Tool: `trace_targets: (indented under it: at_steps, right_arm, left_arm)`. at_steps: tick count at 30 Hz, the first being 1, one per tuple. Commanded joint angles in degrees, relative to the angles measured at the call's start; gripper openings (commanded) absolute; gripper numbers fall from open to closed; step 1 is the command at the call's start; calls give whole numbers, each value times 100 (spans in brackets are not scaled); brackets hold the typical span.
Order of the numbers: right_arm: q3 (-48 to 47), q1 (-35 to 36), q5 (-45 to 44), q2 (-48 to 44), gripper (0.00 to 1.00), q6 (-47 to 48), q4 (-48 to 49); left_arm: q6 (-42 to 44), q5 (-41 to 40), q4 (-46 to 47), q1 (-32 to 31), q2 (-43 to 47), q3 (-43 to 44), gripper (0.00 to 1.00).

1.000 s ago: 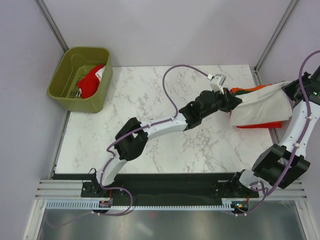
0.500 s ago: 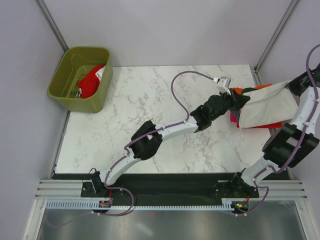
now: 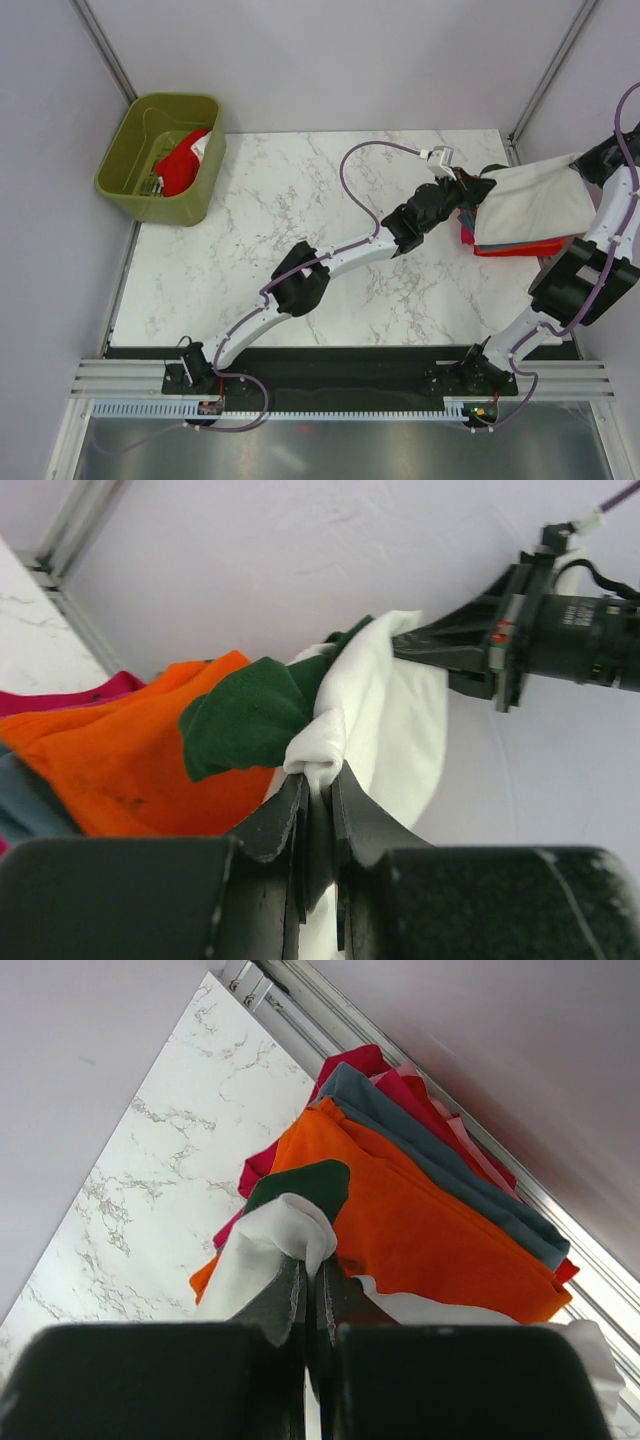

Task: Fold and stack the t-shirts
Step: Neatly place the folded tshirt to the corner

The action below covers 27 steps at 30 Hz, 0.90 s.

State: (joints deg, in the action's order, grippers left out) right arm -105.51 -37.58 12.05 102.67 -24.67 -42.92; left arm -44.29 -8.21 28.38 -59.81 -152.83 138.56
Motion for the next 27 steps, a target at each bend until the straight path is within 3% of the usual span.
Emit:
trace_targets:
  at_steps: [1, 8, 11, 12, 14, 15, 16, 17, 18, 21, 27]
  right_arm:
    - [-250, -250, -169, 534, 0, -319, 1057]
    - [-137, -197, 173, 877, 0, -582, 1618]
    - [-320, -144, 280, 1298, 2, -654, 1708]
    - [-425, -144, 245, 1395, 4, -654, 1690]
    - [-461, -127, 201, 1589, 33, -636, 1699]
    - [-461, -118, 70, 1607, 51, -636, 1690]
    - [-461, -92, -27, 1607, 73, -566, 1681]
    - [-479, -30, -132, 1589, 82, -479, 1646]
    - [-522, -4, -238, 1546, 84, -399, 1603]
    - [-549, 32, -624, 1291, 85, -188, 1523]
    - [-436, 41, -758, 431, 86, -56, 1356]
  left_arm:
    - [-281, -392, 229, 119, -150, 294, 2]
    - [-493, -804, 457, 330, -738, 689, 2]
    - [-685, -1086, 493, 400, -1177, 1032, 10]
    - [-764, -1113, 502, 426, -1326, 1102, 21]
    - [-809, -1148, 554, 461, -1354, 1112, 34]
    - [-792, -1165, 546, 462, -1346, 1112, 55]
    - [-739, -1183, 554, 462, -1311, 1094, 63]
    - [-678, -1148, 598, 453, -1293, 1085, 68]
    - [-616, -1105, 659, 462, -1267, 1068, 78]
    - [-484, -990, 739, 497, -995, 840, 91]
    - [8, -779, 888, 655, 77, -170, 96]
